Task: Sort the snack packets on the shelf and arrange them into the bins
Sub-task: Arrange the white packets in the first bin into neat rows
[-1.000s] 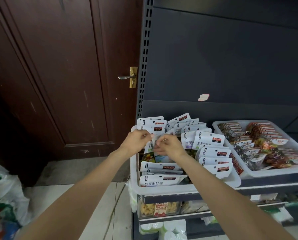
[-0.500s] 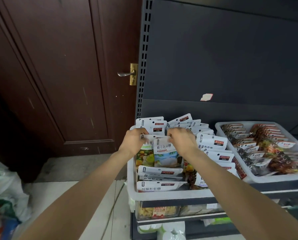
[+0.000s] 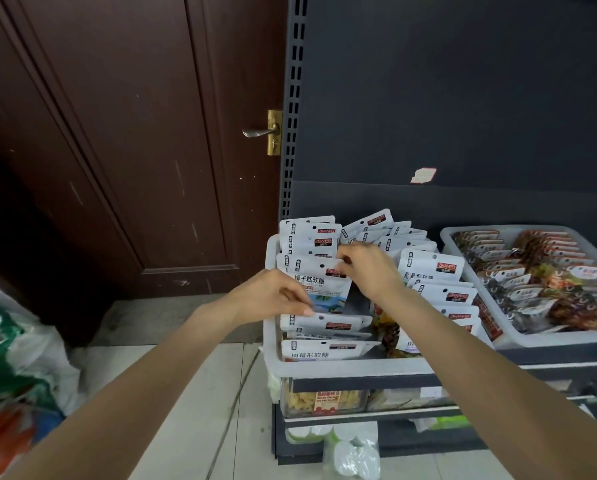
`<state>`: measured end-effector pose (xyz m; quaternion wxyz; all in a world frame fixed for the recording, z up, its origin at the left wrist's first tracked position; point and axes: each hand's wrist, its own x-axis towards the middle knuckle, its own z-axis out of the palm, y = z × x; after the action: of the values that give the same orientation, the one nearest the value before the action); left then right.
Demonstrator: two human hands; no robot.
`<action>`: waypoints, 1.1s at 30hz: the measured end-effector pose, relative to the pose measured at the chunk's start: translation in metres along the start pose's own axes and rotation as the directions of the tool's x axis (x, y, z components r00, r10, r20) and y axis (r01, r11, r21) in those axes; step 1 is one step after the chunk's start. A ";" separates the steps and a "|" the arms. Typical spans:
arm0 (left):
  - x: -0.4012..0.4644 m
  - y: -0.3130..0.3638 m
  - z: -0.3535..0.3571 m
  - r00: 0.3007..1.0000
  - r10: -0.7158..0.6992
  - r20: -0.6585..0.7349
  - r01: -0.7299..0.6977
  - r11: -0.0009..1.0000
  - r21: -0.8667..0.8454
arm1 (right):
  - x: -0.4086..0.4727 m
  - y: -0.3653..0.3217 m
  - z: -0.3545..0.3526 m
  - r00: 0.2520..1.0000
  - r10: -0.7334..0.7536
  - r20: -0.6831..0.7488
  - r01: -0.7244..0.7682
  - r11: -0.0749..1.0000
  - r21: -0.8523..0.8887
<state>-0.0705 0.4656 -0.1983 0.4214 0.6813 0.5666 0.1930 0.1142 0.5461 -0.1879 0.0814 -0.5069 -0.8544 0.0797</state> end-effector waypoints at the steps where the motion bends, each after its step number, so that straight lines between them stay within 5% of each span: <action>1: -0.001 0.000 0.000 1.000 0.015 -0.025 -0.013 0.998 0.057 | -0.003 -0.002 0.000 1.000 -0.010 0.012 0.010 1.000 0.009; 5: 0.004 0.000 0.002 0.981 0.068 -0.180 -0.032 0.981 0.193 | -0.016 -0.003 0.000 1.000 0.004 0.020 -0.005 0.999 0.033; 8: 0.011 0.004 0.000 0.939 0.032 -0.344 0.005 0.994 0.106 | -0.020 0.005 -0.001 0.991 0.132 -0.018 -0.124 0.965 0.231; 13: 0.019 0.003 0.002 0.860 -0.108 -0.499 0.107 0.994 -0.032 | -0.031 0.011 -0.009 0.976 0.108 0.191 -0.179 0.897 0.404; 21: 0.015 0.005 0.002 0.839 -0.068 -0.540 0.093 0.995 0.020 | -0.025 0.008 -0.007 0.985 0.165 0.052 -0.173 0.951 0.258; 29: -0.018 0.011 0.006 0.994 0.057 -0.097 -0.049 0.995 0.083 | -0.027 0.011 0.004 0.961 0.268 -0.073 -0.252 0.952 0.174; 33: -0.018 0.009 0.006 0.995 0.053 -0.079 -0.044 0.992 0.114 | -0.027 0.012 0.004 0.973 0.230 -0.036 -0.217 0.952 0.216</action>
<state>-0.0658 0.4469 -0.1902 0.3539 0.7089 0.5767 0.1988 0.1364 0.5277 -0.1959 0.1509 -0.5909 -0.7756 0.1631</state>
